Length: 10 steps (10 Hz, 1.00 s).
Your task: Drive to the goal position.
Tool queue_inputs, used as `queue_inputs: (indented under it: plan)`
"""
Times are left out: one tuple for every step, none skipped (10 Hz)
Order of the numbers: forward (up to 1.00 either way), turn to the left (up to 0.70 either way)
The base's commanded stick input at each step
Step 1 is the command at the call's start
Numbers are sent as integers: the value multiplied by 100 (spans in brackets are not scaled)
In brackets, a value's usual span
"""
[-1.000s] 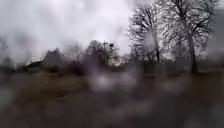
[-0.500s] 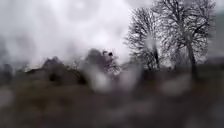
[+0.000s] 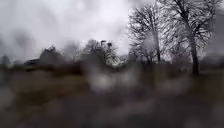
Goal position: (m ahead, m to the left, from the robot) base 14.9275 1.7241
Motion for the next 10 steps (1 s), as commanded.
queue_inputs:
  plan:
    - [100,0]
    - [100,0]
    - [100,0]
    - [100,0]
    - [100,0]
    - [100,0]
    - [100,0]
    - [100,0]
    - [100,0]
    - [100,0]
